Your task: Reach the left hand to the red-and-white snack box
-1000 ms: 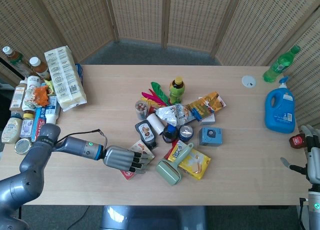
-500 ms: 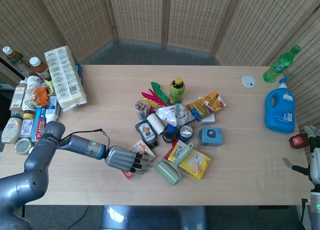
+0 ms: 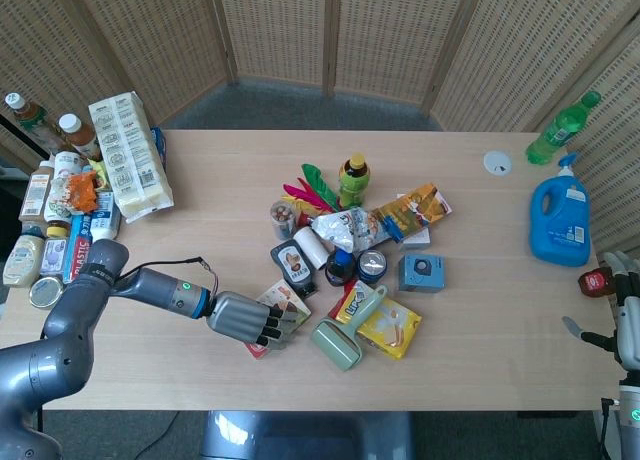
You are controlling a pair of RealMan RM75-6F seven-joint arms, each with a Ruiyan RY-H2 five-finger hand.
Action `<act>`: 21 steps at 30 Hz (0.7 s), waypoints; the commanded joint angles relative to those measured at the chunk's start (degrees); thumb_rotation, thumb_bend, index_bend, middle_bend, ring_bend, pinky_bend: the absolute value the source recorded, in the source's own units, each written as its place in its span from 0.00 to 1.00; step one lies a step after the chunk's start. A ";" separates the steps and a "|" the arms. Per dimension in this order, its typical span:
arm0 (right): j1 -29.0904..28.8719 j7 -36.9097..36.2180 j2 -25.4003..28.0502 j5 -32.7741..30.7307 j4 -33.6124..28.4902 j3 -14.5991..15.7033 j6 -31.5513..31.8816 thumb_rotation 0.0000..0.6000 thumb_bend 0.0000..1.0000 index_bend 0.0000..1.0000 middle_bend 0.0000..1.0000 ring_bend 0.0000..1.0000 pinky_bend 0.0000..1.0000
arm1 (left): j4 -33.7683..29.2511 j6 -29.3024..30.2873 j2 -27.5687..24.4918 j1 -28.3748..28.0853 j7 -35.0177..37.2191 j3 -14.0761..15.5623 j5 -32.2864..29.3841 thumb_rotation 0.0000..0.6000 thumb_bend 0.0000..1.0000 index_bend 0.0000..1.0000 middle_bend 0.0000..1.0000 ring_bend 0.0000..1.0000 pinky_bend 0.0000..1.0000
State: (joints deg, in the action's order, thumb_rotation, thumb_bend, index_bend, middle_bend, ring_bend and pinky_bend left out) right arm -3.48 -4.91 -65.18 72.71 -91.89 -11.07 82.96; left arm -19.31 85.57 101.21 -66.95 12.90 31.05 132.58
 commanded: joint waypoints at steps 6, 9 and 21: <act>0.13 -0.57 0.21 0.04 -0.04 -0.10 0.10 1.00 0.00 0.00 0.00 0.00 0.00 | -0.29 -1.21 1.25 -0.17 -0.68 1.11 -0.01 1.00 0.00 0.00 0.00 0.00 0.00; 0.17 -0.96 0.35 0.22 -0.21 -0.04 0.05 1.00 0.00 0.00 0.00 0.00 0.00 | -0.30 -1.40 1.91 -0.12 -1.05 1.78 0.34 1.00 0.00 0.00 0.00 0.00 0.00; 0.40 -1.45 0.70 0.68 -0.60 0.00 0.45 1.00 0.00 0.00 0.00 0.00 0.00 | -2.54 0.47 1.48 -0.31 -2.58 1.47 -0.80 1.00 0.00 0.46 0.67 0.67 0.60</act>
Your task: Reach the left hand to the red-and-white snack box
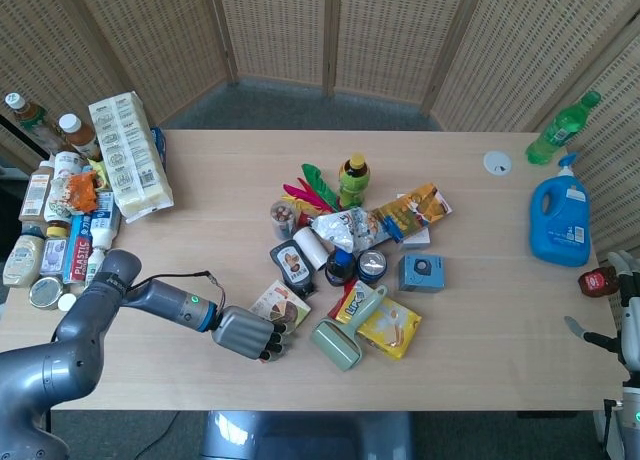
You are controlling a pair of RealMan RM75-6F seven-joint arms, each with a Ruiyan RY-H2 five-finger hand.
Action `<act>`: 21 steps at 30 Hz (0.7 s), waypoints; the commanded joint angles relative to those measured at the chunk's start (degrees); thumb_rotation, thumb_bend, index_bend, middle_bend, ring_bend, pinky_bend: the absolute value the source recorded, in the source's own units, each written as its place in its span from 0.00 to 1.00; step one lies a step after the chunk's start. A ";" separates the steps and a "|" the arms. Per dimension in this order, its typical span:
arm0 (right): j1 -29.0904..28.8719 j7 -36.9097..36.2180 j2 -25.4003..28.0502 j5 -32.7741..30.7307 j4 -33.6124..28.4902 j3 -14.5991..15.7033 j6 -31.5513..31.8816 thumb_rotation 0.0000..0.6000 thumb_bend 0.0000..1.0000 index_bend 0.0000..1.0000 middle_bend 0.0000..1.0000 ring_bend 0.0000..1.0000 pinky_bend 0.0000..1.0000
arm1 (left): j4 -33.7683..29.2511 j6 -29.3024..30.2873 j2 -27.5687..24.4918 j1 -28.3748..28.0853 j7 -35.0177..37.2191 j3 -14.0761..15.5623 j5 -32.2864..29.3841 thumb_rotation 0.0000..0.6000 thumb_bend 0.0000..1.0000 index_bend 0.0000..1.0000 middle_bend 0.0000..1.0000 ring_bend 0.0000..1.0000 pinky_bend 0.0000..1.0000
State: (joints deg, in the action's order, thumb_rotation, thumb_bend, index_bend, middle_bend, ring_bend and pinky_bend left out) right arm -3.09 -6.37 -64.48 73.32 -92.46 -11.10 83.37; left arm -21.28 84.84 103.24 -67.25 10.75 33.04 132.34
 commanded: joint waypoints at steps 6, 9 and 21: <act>0.05 0.00 0.10 0.68 -0.41 0.25 0.24 1.00 0.00 0.00 0.00 0.00 0.00 | -3.44 4.99 -3.34 -0.81 -2.14 -1.87 -1.50 1.00 0.00 0.50 0.74 0.73 0.66; 0.05 -0.06 0.18 1.18 -0.68 0.42 0.34 1.00 0.00 0.00 0.00 0.00 0.00 | -6.52 6.83 -6.05 -1.51 -3.78 -2.90 -2.13 1.00 0.00 0.50 0.74 0.73 0.65; 0.61 -2.66 1.55 4.10 -2.43 1.32 1.38 1.00 0.00 0.00 0.00 0.00 0.00 | -31.17 5.04 -26.87 -5.67 -16.87 -5.48 -2.85 1.00 0.00 0.49 0.69 0.71 0.63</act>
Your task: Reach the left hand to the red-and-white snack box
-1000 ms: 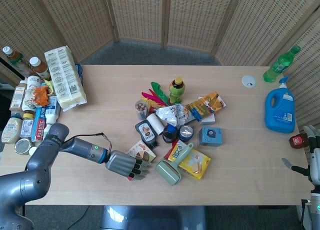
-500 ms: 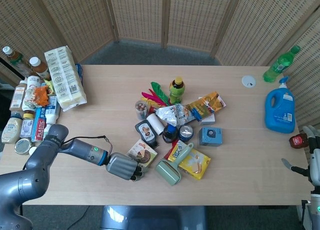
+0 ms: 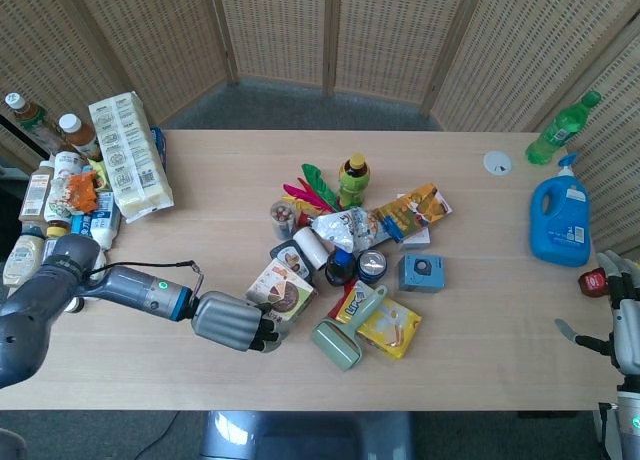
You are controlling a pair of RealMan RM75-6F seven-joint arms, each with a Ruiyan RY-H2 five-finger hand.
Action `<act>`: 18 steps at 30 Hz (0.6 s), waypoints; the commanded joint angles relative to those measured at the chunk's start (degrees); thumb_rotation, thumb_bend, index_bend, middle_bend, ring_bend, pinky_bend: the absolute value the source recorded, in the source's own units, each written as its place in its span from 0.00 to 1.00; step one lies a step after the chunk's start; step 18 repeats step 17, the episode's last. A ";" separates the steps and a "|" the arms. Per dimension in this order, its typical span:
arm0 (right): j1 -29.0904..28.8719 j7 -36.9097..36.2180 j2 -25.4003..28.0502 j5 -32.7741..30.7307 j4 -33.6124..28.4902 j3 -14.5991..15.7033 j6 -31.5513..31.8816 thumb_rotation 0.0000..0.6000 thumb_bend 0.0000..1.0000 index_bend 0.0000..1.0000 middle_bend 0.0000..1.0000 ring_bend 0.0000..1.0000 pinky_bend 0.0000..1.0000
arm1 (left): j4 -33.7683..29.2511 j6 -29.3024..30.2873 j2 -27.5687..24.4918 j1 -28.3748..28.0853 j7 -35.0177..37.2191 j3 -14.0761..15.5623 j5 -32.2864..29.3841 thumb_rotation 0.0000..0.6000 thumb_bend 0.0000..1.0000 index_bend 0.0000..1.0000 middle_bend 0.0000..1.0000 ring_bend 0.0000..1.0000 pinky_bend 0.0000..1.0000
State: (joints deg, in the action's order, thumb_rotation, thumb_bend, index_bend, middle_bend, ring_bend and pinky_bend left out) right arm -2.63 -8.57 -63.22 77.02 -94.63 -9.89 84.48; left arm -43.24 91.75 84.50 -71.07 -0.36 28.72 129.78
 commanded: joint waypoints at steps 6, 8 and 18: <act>0.62 -2.39 1.33 1.79 -1.12 0.46 1.05 1.00 0.00 0.00 0.00 0.00 0.00 | -20.33 -5.75 -18.28 -2.84 -11.69 -3.07 -1.02 1.00 0.00 0.47 0.66 0.71 0.63; 0.74 -3.05 1.61 2.20 -1.34 0.54 1.30 1.00 0.00 0.00 0.00 0.00 0.00 | -23.16 -7.16 -20.83 -3.06 -13.10 -3.68 -0.86 1.00 0.00 0.47 0.65 0.70 0.63; 1.29 -4.79 2.53 3.55 -2.09 0.86 2.46 1.00 0.00 0.00 0.00 0.00 0.00 | -31.30 -11.53 -26.93 -2.38 -16.32 -7.39 -0.88 1.00 0.00 0.46 0.62 0.68 0.62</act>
